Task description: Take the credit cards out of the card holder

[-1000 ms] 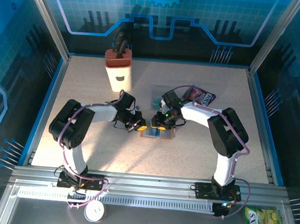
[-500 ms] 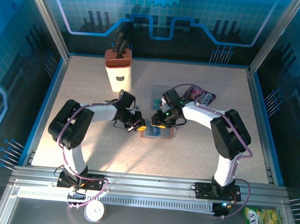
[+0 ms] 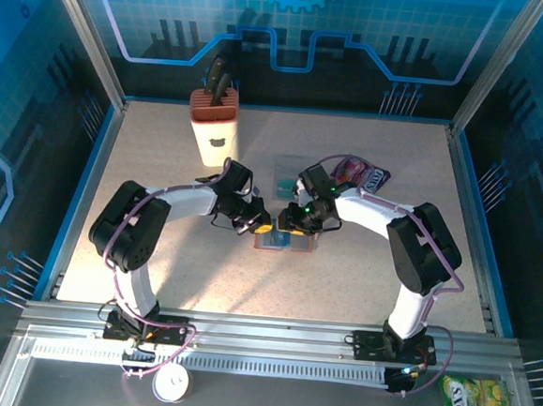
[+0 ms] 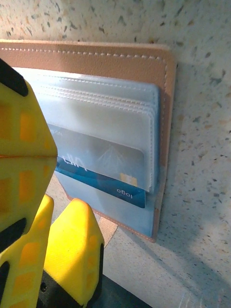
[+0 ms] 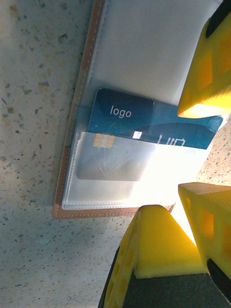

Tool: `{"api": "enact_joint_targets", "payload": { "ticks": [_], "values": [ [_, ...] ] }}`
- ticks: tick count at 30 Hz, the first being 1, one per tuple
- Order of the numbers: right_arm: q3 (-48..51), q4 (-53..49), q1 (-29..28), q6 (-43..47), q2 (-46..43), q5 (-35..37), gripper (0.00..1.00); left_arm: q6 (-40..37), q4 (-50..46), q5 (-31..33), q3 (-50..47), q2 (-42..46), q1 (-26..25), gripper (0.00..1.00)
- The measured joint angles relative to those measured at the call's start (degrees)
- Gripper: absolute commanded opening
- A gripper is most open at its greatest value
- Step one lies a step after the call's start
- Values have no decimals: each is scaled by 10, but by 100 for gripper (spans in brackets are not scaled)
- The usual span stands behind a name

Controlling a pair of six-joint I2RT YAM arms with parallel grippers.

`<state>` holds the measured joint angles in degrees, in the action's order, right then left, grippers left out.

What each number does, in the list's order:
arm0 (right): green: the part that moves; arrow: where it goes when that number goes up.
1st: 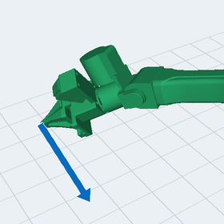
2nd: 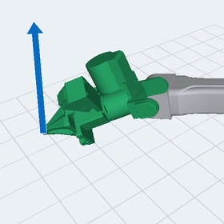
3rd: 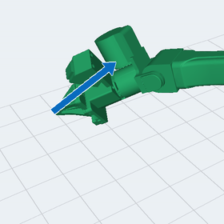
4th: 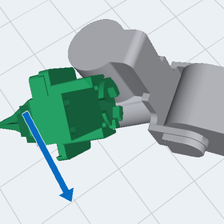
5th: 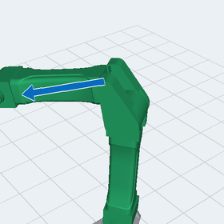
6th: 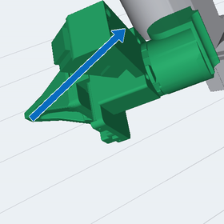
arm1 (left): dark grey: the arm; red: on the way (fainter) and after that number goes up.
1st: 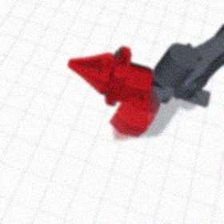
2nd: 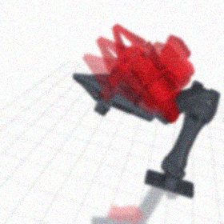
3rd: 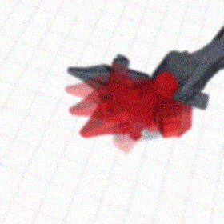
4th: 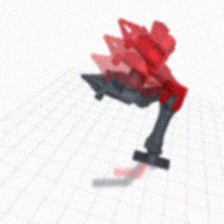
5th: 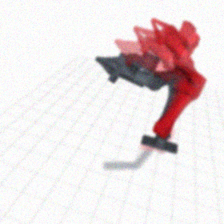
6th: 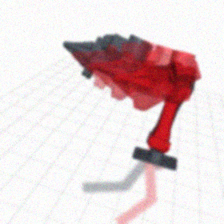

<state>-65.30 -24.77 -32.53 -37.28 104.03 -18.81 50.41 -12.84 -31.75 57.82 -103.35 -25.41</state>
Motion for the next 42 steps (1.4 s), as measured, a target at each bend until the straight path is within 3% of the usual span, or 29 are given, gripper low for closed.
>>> {"api": "enact_joint_targets", "payload": {
  "ticks": [42],
  "values": [
    [38,60,14,-22,12,-35,41,0,-5,19,-1,-26,-9,4]
  ]
}}
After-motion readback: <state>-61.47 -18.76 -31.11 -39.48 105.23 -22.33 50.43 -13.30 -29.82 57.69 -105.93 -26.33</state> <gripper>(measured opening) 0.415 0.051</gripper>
